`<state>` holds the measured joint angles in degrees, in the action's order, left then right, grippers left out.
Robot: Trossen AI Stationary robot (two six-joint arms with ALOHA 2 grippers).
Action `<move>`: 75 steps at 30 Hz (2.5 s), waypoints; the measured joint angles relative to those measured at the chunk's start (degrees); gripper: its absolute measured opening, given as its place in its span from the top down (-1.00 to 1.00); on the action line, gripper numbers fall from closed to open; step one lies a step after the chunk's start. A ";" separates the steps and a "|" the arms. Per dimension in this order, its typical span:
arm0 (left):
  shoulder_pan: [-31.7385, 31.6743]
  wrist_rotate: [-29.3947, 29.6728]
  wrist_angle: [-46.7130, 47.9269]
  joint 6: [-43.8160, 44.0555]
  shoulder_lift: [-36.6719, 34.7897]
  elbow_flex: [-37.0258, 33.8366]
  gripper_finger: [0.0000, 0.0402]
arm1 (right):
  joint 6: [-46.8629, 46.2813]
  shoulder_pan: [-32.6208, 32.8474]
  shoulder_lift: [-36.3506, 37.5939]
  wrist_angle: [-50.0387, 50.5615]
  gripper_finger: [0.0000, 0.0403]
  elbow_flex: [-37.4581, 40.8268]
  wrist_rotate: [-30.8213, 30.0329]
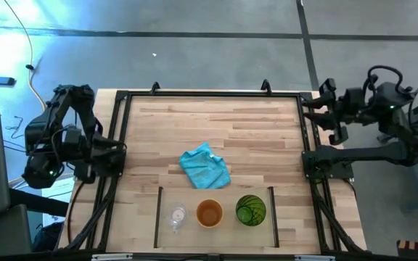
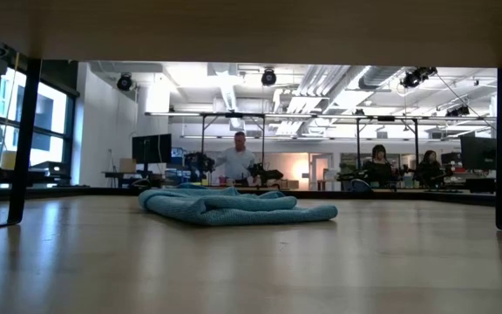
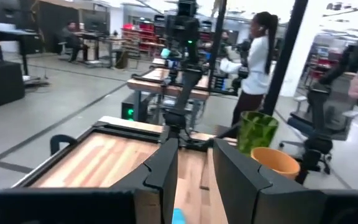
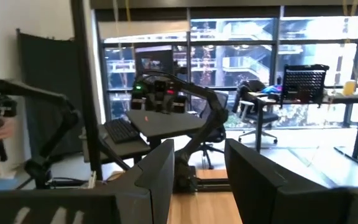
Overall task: Stack small to large cups/mugs on shelf
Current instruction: Return to Home Position
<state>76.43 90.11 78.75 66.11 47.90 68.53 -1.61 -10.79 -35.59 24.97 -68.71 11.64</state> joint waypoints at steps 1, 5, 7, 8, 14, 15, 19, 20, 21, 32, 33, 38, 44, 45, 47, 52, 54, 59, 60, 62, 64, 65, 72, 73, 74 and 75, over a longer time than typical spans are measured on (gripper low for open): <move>0.29 0.04 -0.69 -0.57 0.00 0.00 0.54 | -0.43 0.00 -0.05 -0.04 0.33 0.00 -0.70; 0.10 0.05 -3.91 -2.80 -0.02 0.01 0.54 | -3.09 0.00 0.06 -1.16 0.33 0.00 -2.14; 0.10 -0.61 -5.66 -2.90 -0.02 0.01 0.54 | -4.01 0.00 0.08 -1.90 0.33 0.00 -2.12; 0.10 -1.55 -6.49 -2.86 -0.02 0.02 0.54 | -4.43 0.00 0.08 -2.11 0.33 0.00 -2.10; 0.10 -9.80 -14.68 -2.81 -0.02 0.02 0.54 | -4.56 0.00 0.08 -2.07 0.33 0.00 -2.03; 0.10 -11.41 -15.13 -2.91 -0.01 0.02 0.54 | -4.54 0.00 0.08 -2.01 0.33 0.00 -2.00; 0.10 -13.97 -15.09 -2.87 -0.03 0.02 0.54 | -4.41 0.00 0.07 -1.51 0.33 0.00 -1.95; 0.10 -13.99 -15.08 -2.84 -0.04 0.02 0.54 | -4.41 0.00 0.06 -1.22 0.33 0.00 -1.96; 0.08 -13.86 -15.19 -2.73 -0.04 0.02 0.54 | -4.41 0.00 0.08 -0.87 0.33 0.00 -1.94; 0.08 -22.34 -30.32 -33.32 -0.31 0.02 0.54 | -4.39 0.00 0.06 2.19 0.33 0.00 -1.92; 0.08 -24.99 -32.46 -37.98 -0.68 0.02 0.54 | -4.39 0.00 0.06 2.17 0.33 0.00 -1.92; 0.08 -38.18 -43.56 -59.22 -3.86 0.02 0.54 | -4.39 0.00 0.04 2.17 0.33 0.00 -1.90; 0.01 -42.52 -46.24 -65.77 -8.90 -1.68 0.54 | -5.40 0.00 -0.03 2.19 0.33 0.00 -1.87; 0.04 -43.30 -47.17 -65.84 -9.88 -2.94 0.54 | -5.71 0.00 -0.07 2.19 0.33 0.00 -1.84; 0.04 -45.67 -51.36 -67.31 -12.02 -6.49 0.54 | -6.00 0.02 -0.07 2.28 0.33 0.00 -1.70; 0.07 -52.67 -66.59 -75.65 -18.91 -17.49 0.54 | -6.00 0.02 -0.07 2.29 0.33 0.00 -1.75; 0.06 -52.83 -69.80 -75.25 -21.79 -21.46 0.54 | -5.96 0.00 -0.07 2.08 0.33 0.00 -2.01; 0.04 -57.18 -77.87 -75.87 -27.29 -29.29 0.54 | -5.93 0.02 -0.07 1.73 0.33 0.00 -2.07; 0.04 -57.90 -79.30 -76.19 -27.82 -30.24 0.54 | -5.92 0.02 -0.07 1.75 0.33 0.00 -2.08; 0.04 -60.19 -80.32 -75.98 -28.54 -31.29 0.54 | -5.92 0.02 -0.19 1.70 0.33 0.00 -2.10; 0.04 -61.86 -80.32 -74.47 -28.68 -31.52 0.54 | -5.92 0.02 -0.47 1.34 0.33 0.00 -2.10; 0.04 -62.72 -80.43 -73.53 -28.68 -31.52 0.54 | -5.90 0.00 -0.66 1.34 0.33 0.00 -2.12; 0.03 -65.17 -81.75 -68.91 -27.14 -31.52 0.54 | -4.51 0.02 -2.95 0.44 0.33 0.00 -2.13; -0.21 -65.06 -81.86 -68.17 -26.70 -31.50 0.54 | -4.39 0.02 -3.35 0.44 0.33 0.00 -2.12; -0.88 -65.05 -82.07 -67.45 -26.06 -31.49 0.54 | -4.40 0.01 -3.76 0.44 0.33 0.00 -2.13; -2.09 -65.17 -82.19 -67.06 -25.33 -31.47 0.54 | -4.43 0.02 -4.16 0.44 0.33 0.00 -2.14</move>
<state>74.34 24.94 -3.43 -0.95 22.57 37.06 -6.04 -10.76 -39.75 25.41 -68.71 9.50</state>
